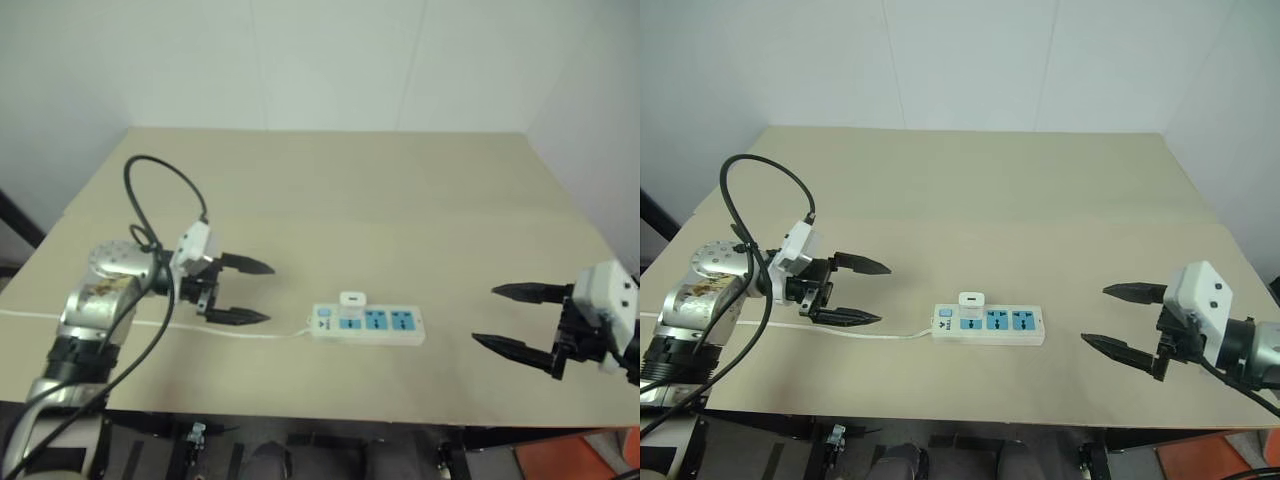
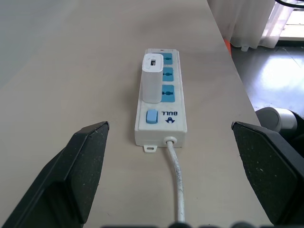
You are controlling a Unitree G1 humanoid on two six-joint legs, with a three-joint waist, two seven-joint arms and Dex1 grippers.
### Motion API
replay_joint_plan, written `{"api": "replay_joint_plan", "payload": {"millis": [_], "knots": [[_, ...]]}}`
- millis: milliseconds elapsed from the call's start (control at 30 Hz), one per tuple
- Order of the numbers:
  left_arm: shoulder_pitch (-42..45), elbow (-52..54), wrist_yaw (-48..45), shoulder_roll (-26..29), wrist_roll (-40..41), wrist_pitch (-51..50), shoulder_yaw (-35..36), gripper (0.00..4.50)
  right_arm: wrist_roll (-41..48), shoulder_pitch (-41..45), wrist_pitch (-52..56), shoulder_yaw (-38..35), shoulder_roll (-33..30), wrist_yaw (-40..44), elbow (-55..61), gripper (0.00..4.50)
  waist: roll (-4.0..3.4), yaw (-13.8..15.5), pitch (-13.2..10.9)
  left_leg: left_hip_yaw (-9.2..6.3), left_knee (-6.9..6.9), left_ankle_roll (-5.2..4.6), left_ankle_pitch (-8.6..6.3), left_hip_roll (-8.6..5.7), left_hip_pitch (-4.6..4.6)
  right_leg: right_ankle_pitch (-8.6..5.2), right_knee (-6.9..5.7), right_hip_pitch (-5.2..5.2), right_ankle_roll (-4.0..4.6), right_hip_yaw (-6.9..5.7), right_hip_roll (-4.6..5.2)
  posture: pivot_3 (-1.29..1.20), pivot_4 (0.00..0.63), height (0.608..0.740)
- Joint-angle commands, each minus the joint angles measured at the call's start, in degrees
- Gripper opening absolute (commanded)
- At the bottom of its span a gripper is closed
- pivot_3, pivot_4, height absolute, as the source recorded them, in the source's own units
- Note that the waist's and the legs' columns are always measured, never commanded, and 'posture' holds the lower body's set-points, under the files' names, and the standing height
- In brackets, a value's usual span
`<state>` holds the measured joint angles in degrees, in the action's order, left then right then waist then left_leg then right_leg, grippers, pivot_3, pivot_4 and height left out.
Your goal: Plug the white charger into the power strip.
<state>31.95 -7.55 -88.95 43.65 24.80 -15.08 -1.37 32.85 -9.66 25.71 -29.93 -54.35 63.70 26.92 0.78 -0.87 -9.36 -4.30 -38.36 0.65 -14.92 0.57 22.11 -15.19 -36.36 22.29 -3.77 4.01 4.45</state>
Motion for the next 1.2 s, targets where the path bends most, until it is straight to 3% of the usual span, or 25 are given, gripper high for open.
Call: {"api": "replay_joint_plan", "payload": {"millis": [33,100,167,233,767,833,933,1200], "knots": [[0.8,0.9,0.2,-0.2,0.5,1.2,0.4,4.49,-1.6,-0.2,-3.8,0.1,-0.1,0.6,0.7,4.50,-0.02,-0.5,0.0,-0.10,0.05,0.00,0.00,-0.05,0.08,-0.01,0.00,-0.09,0.01,-0.05,0.02,0.00,0.150,0.740],[0.9,0.7,0.1,-0.4,0.4,1.3,0.4,4.49,0.1,0.3,-1.8,-0.2,0.4,-0.5,0.7,4.50,-0.08,-1.7,-0.1,-1.73,0.28,-0.49,0.38,-1.14,0.13,-0.31,0.03,-0.87,-0.10,-1.64,1.01,0.00,0.150,0.740],[1.1,0.7,0.1,-0.5,0.3,1.3,0.3,4.49,-0.8,0.7,-2.1,0.0,-0.1,-0.9,0.3,4.50,-0.10,-1.8,-0.1,-2.64,0.37,-0.20,0.64,-1.77,0.02,-0.54,0.10,-1.22,-0.27,-2.31,1.56,0.00,0.150,0.740],[1.3,0.6,0.2,-0.6,0.2,1.4,0.2,4.49,-1.6,0.8,-2.7,0.2,-0.3,-1.0,-0.1,4.50,-0.08,-1.2,-0.1,-2.43,0.43,0.25,0.90,-1.68,0.04,-0.54,0.01,-1.08,-0.27,-2.25,1.63,0.00,0.150,0.740],[2.6,1.5,0.6,-0.9,0.4,0.1,-0.4,4.49,-2.6,0.9,-2.1,0.9,-0.7,-1.3,-0.1,4.50,-0.04,-0.1,-0.1,-1.94,0.43,0.27,0.91,-1.62,-0.18,-0.54,-0.41,-0.91,-0.27,-1.78,1.64,0.00,0.150,0.740],[2.8,1.6,0.7,-0.9,0.5,-0.1,-0.5,4.49,-2.4,1.1,-2.0,1.0,-0.6,-1.4,-0.2,4.50,0.06,0.6,-0.1,-1.32,0.43,0.28,0.90,-1.41,-0.15,-0.49,-0.56,-0.45,-0.19,-1.26,1.52,0.00,0.150,0.740],[2.9,1.9,0.9,-0.8,0.5,-0.4,-0.5,4.49,-1.7,1.2,-2.6,0.8,0.2,-1.6,-0.1,4.50,0.28,1.6,-0.1,1.25,0.44,0.34,0.61,0.04,-0.09,0.08,-0.73,0.89,0.15,0.98,0.18,0.00,0.150,0.740],[3.4,2.7,1.5,-1.1,0.9,-1.3,-1.0,4.49,-2.2,1.2,-3.1,0.9,0.0,-1.7,-0.3,4.50,0.32,-0.4,-0.1,1.10,0.38,0.13,0.50,0.09,-0.08,0.16,-0.69,0.79,0.12,1.07,-0.08,0.00,0.150,0.740]]}}
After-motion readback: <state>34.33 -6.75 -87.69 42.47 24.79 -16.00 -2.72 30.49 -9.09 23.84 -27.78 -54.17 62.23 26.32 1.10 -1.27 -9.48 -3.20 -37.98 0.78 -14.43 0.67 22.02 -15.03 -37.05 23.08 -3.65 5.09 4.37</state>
